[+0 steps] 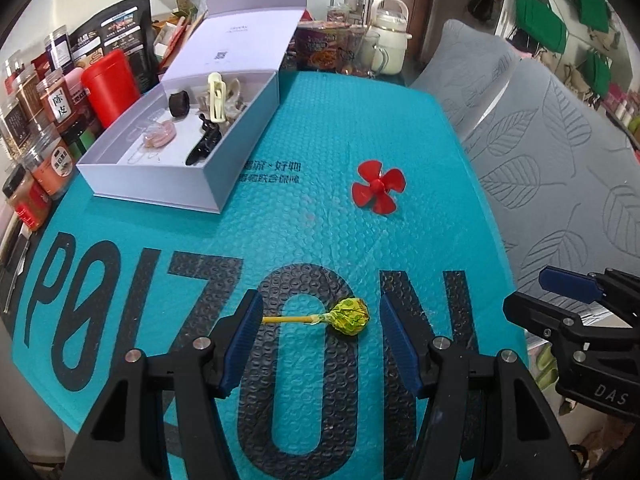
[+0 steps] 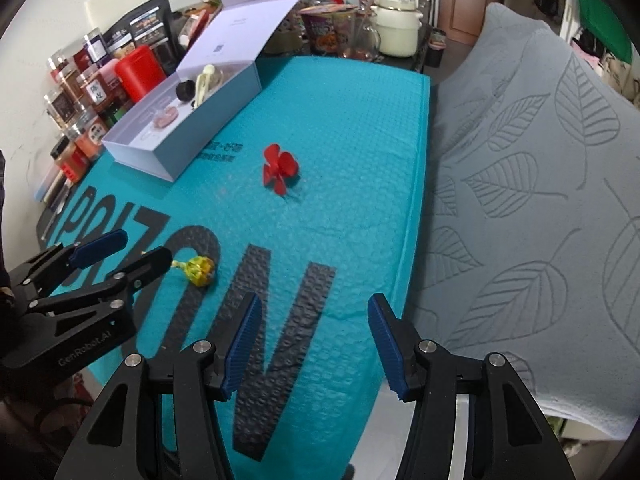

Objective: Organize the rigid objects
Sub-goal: 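Close the left gripper on the yellow-green lollipop head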

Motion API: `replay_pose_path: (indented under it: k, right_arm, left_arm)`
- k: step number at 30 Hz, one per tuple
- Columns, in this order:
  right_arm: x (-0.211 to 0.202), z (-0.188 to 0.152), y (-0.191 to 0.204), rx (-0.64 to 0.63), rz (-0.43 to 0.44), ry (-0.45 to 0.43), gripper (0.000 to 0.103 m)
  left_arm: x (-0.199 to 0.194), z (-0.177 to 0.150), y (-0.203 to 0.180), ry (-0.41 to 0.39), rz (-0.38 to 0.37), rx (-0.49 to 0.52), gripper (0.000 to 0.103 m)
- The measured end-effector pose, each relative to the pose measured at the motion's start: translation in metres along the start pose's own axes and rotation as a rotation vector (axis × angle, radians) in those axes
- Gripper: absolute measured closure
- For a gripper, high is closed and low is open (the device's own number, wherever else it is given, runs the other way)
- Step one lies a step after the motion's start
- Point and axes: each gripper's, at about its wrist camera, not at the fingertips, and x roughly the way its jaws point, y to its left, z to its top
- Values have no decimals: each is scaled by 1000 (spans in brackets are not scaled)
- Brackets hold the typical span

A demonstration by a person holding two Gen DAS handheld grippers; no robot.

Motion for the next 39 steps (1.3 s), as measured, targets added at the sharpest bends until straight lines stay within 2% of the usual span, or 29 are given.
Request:
replay_pose_path:
  k: [3, 8, 12, 14, 15, 16, 18, 26, 31, 36, 39]
  right_arm:
    - [9, -1, -4, 8, 2, 17, 48]
    - [22, -2, -11, 28, 14, 41, 48]
    - [29, -1, -11, 32, 21, 55, 48]
    - [32, 0, -11, 28, 22, 59, 48]
    - [33, 0, -10, 24, 20, 60, 48]
    - [34, 1, -9, 20, 17, 62, 48]
    - [35, 2, -9, 11, 11, 64, 48]
    - [42, 6, -9, 10, 5, 73, 48]
    - [44, 6, -7, 5, -2, 77, 48]
    - [46, 6, -3, -1, -9, 83, 48]
    - [48, 7, 0, -15, -21, 82, 48]
  left_arm:
    - [8, -1, 2, 9, 10, -26, 43]
    - [5, -1, 7, -20, 36, -63, 43]
    - [21, -2, 13, 44, -9, -119, 43]
    - [29, -3, 14, 74, 12, -127, 43]
    - [31, -4, 13, 79, 26, -127, 41]
    - [33, -4, 13, 77, 29, -127, 31]
    - [34, -5, 12, 73, 36, -123, 22]
    - [52, -13, 10, 128, 44, -124, 22]
    - [53, -17, 5, 112, 69, -95, 22]
    - [51, -19, 7, 93, 67, -132, 22]
    - [54, -16, 7, 100, 99, -125, 22]
